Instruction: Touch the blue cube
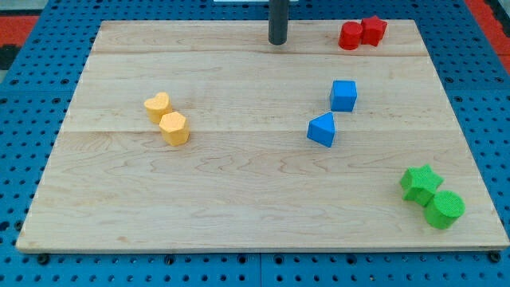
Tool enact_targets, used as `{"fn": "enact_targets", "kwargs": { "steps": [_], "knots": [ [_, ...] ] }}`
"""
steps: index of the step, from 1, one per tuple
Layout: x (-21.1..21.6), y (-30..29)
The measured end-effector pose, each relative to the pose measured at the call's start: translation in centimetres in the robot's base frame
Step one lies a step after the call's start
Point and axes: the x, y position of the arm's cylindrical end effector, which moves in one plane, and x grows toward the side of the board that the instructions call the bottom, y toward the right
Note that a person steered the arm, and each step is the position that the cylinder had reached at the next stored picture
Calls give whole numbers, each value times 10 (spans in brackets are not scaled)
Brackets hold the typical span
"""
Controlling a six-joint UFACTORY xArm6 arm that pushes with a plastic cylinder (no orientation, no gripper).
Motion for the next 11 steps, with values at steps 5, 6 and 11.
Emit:
{"fn": "enact_targets", "kwargs": {
  "steps": [5,6,11],
  "knots": [
    [21,19],
    [21,19],
    [138,117]
  ]
}}
